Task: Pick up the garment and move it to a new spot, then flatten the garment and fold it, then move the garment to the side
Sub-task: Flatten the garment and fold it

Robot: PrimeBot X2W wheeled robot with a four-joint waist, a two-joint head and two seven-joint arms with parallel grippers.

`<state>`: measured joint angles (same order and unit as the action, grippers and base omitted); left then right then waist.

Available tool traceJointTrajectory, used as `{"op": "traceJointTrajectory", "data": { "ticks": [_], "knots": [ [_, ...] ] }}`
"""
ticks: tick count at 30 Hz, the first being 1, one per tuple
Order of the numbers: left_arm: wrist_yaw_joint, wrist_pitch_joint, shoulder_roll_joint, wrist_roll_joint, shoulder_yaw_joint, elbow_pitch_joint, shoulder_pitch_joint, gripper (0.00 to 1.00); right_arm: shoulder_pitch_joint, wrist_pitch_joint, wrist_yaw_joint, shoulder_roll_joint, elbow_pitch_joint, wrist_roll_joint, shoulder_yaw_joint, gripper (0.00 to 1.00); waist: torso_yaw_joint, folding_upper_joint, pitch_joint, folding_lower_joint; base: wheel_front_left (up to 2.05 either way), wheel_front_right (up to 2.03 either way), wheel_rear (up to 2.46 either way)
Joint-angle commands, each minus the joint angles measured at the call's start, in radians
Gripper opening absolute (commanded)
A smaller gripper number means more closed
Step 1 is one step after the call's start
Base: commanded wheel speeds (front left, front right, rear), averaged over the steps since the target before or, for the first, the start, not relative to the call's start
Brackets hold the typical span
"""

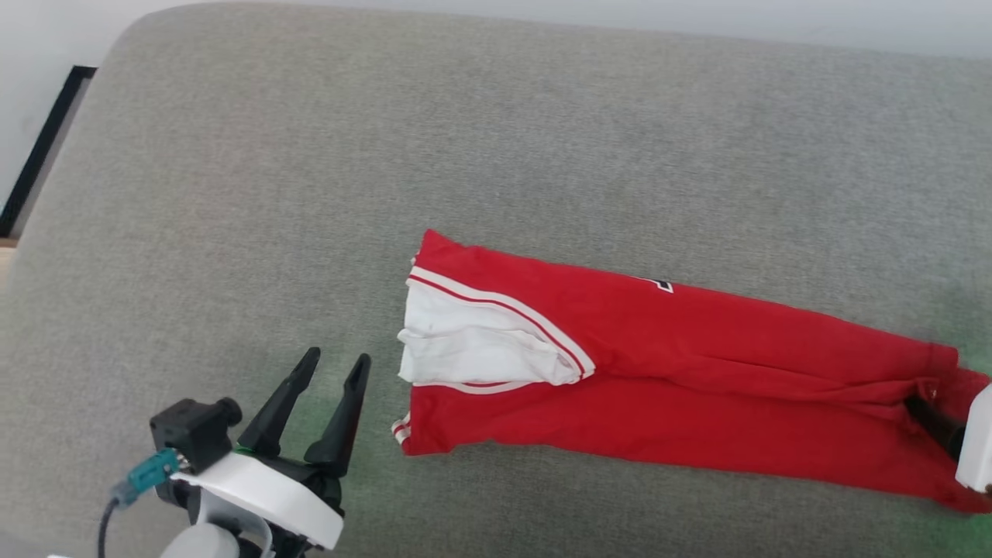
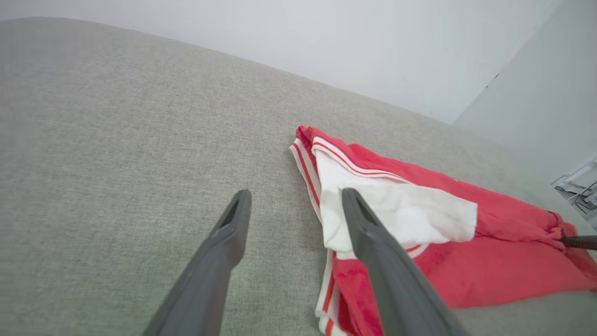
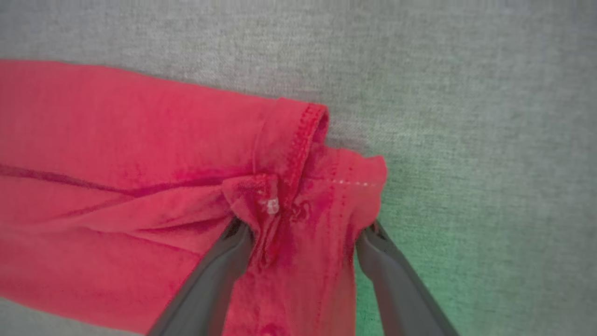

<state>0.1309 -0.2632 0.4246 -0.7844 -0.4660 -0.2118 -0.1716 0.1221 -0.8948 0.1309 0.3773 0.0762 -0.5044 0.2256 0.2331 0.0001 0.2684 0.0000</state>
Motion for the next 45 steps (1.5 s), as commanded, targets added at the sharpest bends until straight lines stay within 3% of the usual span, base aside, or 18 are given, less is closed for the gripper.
{"op": "traceJointTrajectory", "data": {
  "ticks": [1,9,11,12,13,14,22,37,41,45],
  "knots": [
    [-0.001,-0.002,-0.022,0.037,0.027,0.004,0.016,1.0,0.01,-0.006,0.0,-0.025,0.03,0.005,-0.008,1.0,0.011,-0.0001,0.001,0.0,0.0,0.0,0.0],
    [-0.001,-0.002,-0.091,0.258,0.135,0.03,0.034,1.0,0.02,-0.036,0.0,-0.037,0.095,0.023,-0.006,0.99,0.037,-0.0001,0.003,0.0,0.0,0.0,0.0],
    [-0.001,-0.002,-0.112,0.304,0.163,0.044,0.037,1.0,0.024,-0.041,0.0,-0.041,0.102,0.025,-0.005,0.47,0.036,-0.0001,0.005,0.0,0.0,0.0,0.0],
    [-0.001,-0.002,-0.12,0.34,0.178,0.054,0.039,1.0,0.024,-0.041,0.0,-0.043,0.106,0.025,-0.006,0.39,0.035,-0.0001,0.006,0.0,0.0,0.0,0.0],
    [-0.001,-0.002,-0.127,0.36,0.193,0.057,0.045,1.0,0.024,-0.04,0.0,-0.043,0.109,0.023,-0.009,0.02,0.033,-0.0001,0.008,0.0,0.0,0.0,0.0],
    [-0.001,-0.002,-0.134,0.376,0.197,0.058,0.052,1.0,0.026,-0.036,0.0,-0.043,0.112,0.019,-0.008,0.0,0.031,-0.0001,0.009,0.0,0.0,0.0,0.0],
    [-0.001,-0.002,-0.159,0.481,0.276,0.081,0.073,1.0,0.094,0.038,-0.004,0.001,0.12,0.043,0.069,0.0,-0.032,-0.0001,0.016,0.0,0.0,0.0,0.0],
    [-0.002,-0.002,-0.138,0.465,0.279,0.072,0.06,1.0,0.175,0.141,-0.001,0.147,0.223,0.136,0.315,0.0,-0.116,-0.0001,0.016,0.0,0.0,0.0,0.0],
    [-0.002,-0.002,-0.14,0.468,0.287,0.067,0.069,1.0,0.193,0.137,-0.001,0.142,0.216,0.114,0.302,0.0,-0.129,-0.0001,0.005,0.0,0.0,0.0,0.0],
    [-0.002,-0.002,-0.145,0.471,0.283,0.062,0.077,1.0,0.16,0.113,-0.001,0.134,0.148,0.071,0.211,0.0,-0.133,-0.0001,-0.008,0.0,0.0,0.0,0.0]
  ]
}}
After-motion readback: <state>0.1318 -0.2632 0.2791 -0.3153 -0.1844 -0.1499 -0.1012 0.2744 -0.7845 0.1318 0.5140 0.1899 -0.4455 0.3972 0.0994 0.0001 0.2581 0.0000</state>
